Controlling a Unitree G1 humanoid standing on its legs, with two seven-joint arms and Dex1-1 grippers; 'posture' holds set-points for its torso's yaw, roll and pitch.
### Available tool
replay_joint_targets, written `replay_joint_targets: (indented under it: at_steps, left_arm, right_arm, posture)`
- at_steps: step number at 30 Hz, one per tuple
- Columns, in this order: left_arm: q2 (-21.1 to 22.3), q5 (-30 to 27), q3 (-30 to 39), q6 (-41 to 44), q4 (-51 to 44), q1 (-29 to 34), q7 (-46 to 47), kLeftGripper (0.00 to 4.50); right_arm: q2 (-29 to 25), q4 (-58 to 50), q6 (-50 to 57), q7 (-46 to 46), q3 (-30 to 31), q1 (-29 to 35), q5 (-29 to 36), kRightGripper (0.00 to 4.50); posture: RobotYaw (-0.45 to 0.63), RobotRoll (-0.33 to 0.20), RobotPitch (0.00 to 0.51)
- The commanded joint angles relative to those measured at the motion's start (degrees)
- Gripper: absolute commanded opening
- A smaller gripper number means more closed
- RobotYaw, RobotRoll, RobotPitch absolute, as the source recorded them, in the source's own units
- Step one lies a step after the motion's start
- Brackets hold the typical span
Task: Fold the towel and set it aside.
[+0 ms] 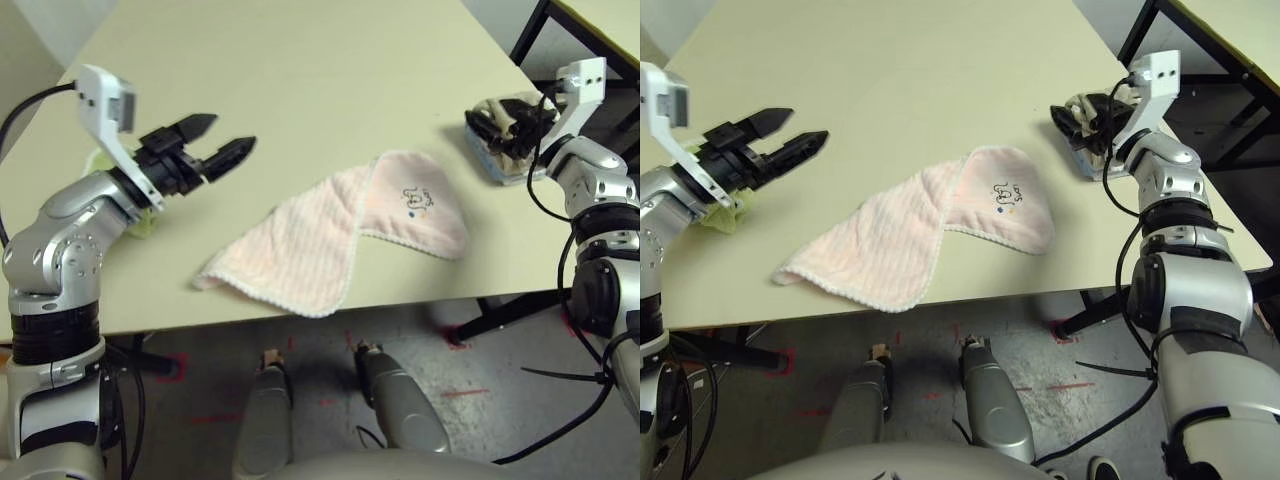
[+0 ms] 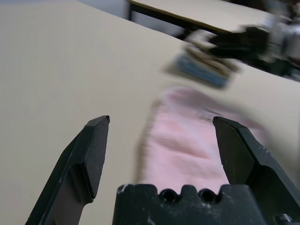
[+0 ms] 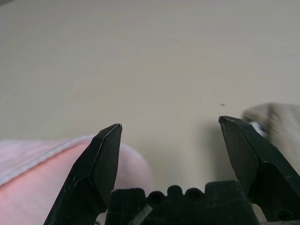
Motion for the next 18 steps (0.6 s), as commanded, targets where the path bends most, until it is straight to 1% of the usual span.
replay_joint_targets:
  at_steps: [1, 3, 7, 13, 18]
  left_arm:
    - [0.1, -0.5, -3.9, 3.7, -1.6, -2.6, -0.7, 4.50]
    - [-0.1, -0.5, -5.5, 5.5, -2.3, -4.2, -0.7, 4.50]
    - [-0.7, -1.0, -6.3, 8.6, -3.2, -6.7, 0.6, 4.50]
    - [-1.1, -1.9, -6.0, 13.2, -6.3, -6.8, 2.9, 4.50]
    - [-0.7, -2.1, -5.3, 15.1, -7.8, -5.9, 4.0, 4.50]
  right_arm:
    - [1.3, 3.6, 3.4, 0.9, 2.2, -2.2, -2.8, 4.48]
    - [2.2, 4.9, 4.7, 1.0, 3.1, -3.2, -4.1, 4.48]
    - [3.5, 6.9, 7.7, 0.3, 3.9, -3.9, -5.9, 4.48]
    - [5.2, 8.2, 10.1, -3.1, 3.2, -3.7, -6.9, 4.48]
    - [5.7, 8.6, 10.9, -4.6, 2.3, -3.3, -7.0, 4.48]
  posture:
    - [0.13, 0.000, 0.169]
    - [0.13, 0.000, 0.181]
    - [0.14, 0.000, 0.200]
    - [0.17, 0.000, 0.227]
    - [0.19, 0.000, 0.235]
